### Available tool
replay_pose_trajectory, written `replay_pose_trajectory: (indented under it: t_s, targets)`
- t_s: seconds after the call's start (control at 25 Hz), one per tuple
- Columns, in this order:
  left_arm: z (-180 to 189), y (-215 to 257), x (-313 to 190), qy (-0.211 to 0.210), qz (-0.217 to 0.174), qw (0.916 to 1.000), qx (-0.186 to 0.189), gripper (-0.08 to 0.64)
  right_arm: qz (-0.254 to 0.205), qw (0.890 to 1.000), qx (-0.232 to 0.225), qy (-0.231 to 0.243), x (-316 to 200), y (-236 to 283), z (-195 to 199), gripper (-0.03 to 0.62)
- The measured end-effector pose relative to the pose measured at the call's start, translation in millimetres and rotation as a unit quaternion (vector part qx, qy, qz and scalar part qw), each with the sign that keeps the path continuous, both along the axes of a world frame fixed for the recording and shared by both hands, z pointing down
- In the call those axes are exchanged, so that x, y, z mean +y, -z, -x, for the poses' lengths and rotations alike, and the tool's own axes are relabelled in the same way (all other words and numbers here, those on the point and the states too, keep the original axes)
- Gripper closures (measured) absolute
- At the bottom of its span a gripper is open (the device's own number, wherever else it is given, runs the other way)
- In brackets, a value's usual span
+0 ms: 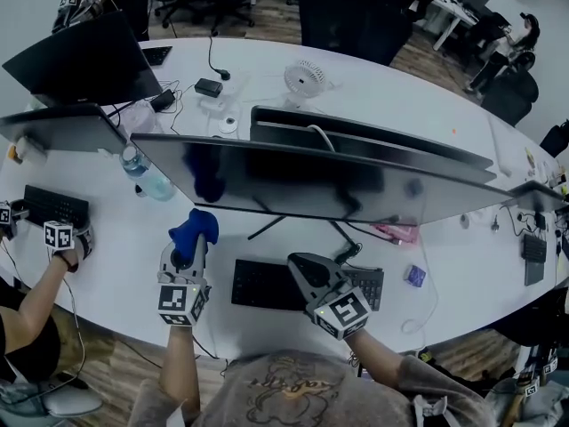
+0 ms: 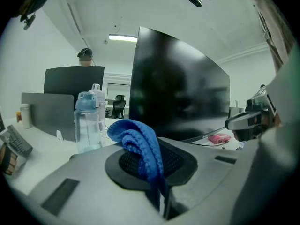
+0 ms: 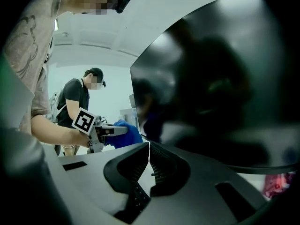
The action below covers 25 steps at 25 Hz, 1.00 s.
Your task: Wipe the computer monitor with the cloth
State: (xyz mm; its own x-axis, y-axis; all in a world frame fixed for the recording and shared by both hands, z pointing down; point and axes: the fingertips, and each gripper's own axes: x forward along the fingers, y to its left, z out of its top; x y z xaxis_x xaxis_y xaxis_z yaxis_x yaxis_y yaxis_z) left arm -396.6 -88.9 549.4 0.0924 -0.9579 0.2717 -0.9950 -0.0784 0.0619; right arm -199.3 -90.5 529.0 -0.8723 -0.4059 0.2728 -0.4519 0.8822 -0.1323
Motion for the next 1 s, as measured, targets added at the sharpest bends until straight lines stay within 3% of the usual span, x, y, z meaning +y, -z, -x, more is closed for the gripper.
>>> replay_pose_trajectory:
  t_s: [0.48, 0.68, 1.0]
  targets:
    - [32.1, -50.1, -24.3, 0.018, 0.033, 0.9992, 0.008, 0.512, 0.021, 1.000, 0.017, 0.009, -13.1, -20.1, 12.9, 0.571]
    - [40.1, -59.6, -39.0, 0.011, 0.035, 0.9993, 0.002, 0.512, 0.040, 0.998, 0.051, 0.005, -16.6, -28.9, 14.0, 0.571]
    - [56.2, -71.4, -52.7, 0.018, 0.042, 0.9989, -0.005, 0.512, 0.034, 0.999, 0.029, 0.016, -19.8, -30.7, 21.1, 0.571]
